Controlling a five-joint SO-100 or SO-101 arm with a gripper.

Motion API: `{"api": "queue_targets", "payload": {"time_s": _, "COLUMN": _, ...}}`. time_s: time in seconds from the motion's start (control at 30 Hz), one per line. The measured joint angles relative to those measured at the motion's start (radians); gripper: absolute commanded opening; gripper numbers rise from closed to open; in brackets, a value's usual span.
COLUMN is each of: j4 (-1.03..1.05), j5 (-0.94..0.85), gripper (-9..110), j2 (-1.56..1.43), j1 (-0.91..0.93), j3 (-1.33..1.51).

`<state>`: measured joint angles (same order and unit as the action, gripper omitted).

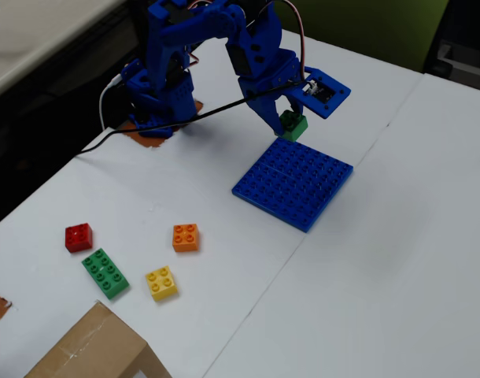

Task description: Pick up the 2x2 green block and go up the 8x8 blue block.

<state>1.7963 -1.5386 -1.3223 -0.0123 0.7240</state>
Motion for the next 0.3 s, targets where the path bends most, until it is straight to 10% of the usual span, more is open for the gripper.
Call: {"api": "queue_targets", "payload": {"time_s": 0.3, "j4": 0.0, "j5": -0.009, "gripper": 0, "j2": 0.014, "j1": 0.009, "j3": 0.0}}
